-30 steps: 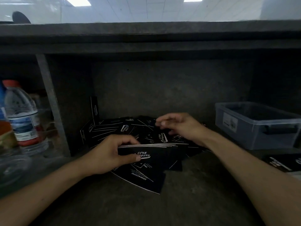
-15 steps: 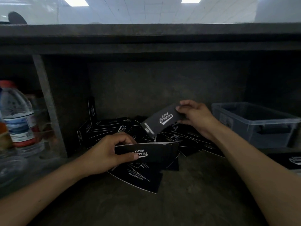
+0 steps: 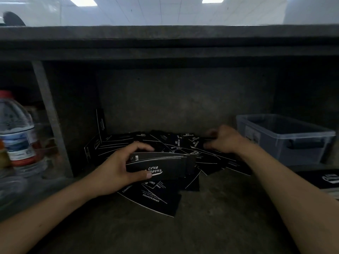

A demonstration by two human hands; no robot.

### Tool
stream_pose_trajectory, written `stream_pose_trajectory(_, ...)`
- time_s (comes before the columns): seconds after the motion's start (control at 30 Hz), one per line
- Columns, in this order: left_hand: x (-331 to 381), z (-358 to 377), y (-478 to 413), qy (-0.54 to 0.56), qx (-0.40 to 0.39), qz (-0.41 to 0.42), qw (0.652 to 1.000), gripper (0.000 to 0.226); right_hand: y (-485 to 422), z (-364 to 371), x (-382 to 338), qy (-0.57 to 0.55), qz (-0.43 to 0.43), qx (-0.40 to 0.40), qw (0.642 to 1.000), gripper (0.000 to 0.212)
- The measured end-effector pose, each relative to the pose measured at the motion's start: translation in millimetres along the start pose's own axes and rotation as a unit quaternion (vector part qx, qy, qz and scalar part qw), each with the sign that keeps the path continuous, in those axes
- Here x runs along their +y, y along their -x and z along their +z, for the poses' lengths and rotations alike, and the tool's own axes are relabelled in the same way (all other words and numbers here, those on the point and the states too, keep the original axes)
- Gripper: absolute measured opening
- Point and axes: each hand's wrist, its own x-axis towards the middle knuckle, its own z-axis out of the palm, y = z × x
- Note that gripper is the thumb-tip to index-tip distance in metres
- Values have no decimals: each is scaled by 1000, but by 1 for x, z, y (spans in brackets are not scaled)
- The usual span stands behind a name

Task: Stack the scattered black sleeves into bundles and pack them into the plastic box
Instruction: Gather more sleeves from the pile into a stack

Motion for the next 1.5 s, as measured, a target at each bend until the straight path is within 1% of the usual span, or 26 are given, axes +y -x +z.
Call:
stream_pose_trajectory(0.03,1,0,1,0,-10,7,1000,55,2,2,4,88,8,-56,995,49)
stream_pose_trajectory(0.07,3,0,2,-1,-17,11,1000,58,4,4,4,130,8,-93,987,53)
stream_pose_trajectory(0.1,4,0,2,-4,-19,15,1000,60,6,4,2,137,0,-105,985,52)
stream_pose_trajectory(0.2,5,0,2,-28,-8,26,999,60,4,4,0,72,-34,-73,994,40)
stream_pose_trajectory(0.27,6,-1,2,-27,-17,19,999,45,-1,6,1,-19,-40,-15,999,24)
stream_pose_trajectory(0.33,7,-1,1,-23,-33,6,999,24,-5,6,1,-138,-39,71,987,18)
stream_pose_trajectory(0.4,5,-1,1,-22,-41,4,999,15,-7,2,-4,-290,-44,118,949,20)
stream_pose_trajectory(0.43,5,0,1,-20,-46,6,999,15,-5,0,-8,-369,-44,113,921,22)
stream_pose_trajectory(0.5,4,0,1,-15,-55,8,998,18,0,-4,-14,-451,-58,69,888,25)
stream_pose_trajectory(0.63,0,0,0,-14,-53,3,998,25,8,-2,-19,-431,-69,15,899,23)
stream_pose_trajectory(0.73,-3,0,-1,-43,-17,-3,999,52,11,1,-23,-409,-87,-26,908,22)
stream_pose_trajectory(0.8,-4,0,-1,-36,-3,-11,999,68,18,4,-29,-379,-113,-140,908,19)
stream_pose_trajectory(0.83,-4,1,0,-25,-4,-12,1000,73,22,6,-32,-376,-121,-216,893,19)
stream_pose_trajectory(0.87,-4,1,0,-16,-6,-10,1000,75,23,8,-34,-386,-124,-264,875,21)
stream_pose_trajectory(0.9,-3,0,0,-14,-9,-4,1000,72,22,9,-35,-418,-114,-270,860,25)
stream_pose_trajectory(0.93,-1,0,0,-17,-13,3,1000,65,17,9,-34,-459,-89,-231,853,27)
stream_pose_trajectory(0.97,1,0,1,-23,-19,10,999,55,10,10,-28,-495,-52,-162,852,26)
stream_pose_trajectory(1.0,3,0,0,-28,-27,15,999,44,3,11,-22,-494,-13,-68,867,22)
stream_pose_trajectory(1.03,4,0,0,-27,-33,14,999,34,-4,13,-13,-429,15,37,903,15)
stream_pose_trajectory(1.07,5,1,0,-22,-37,8,999,26,-8,15,-3,-312,33,108,943,9)
stream_pose_trajectory(1.1,6,1,1,-17,-39,2,999,22,-9,17,3,-203,40,118,971,5)
stream_pose_trajectory(1.13,6,1,1,-13,-38,-1,999,21,-8,18,7,-118,51,86,988,20)
stream_pose_trajectory(1.2,5,0,1,-11,-35,-2,999,22,-3,20,7,-35,64,-5,997,50)
stream_pose_trajectory(1.27,4,0,1,-5,-36,-2,999,24,-2,20,3,-41,66,-22,997,56)
stream_pose_trajectory(1.4,3,1,0,-2,-31,4,1000,23,-12,19,7,-102,85,24,991,61)
stream_pose_trajectory(1.5,2,2,0,-1,-22,4,1000,20,-18,15,15,-112,97,90,985,29)
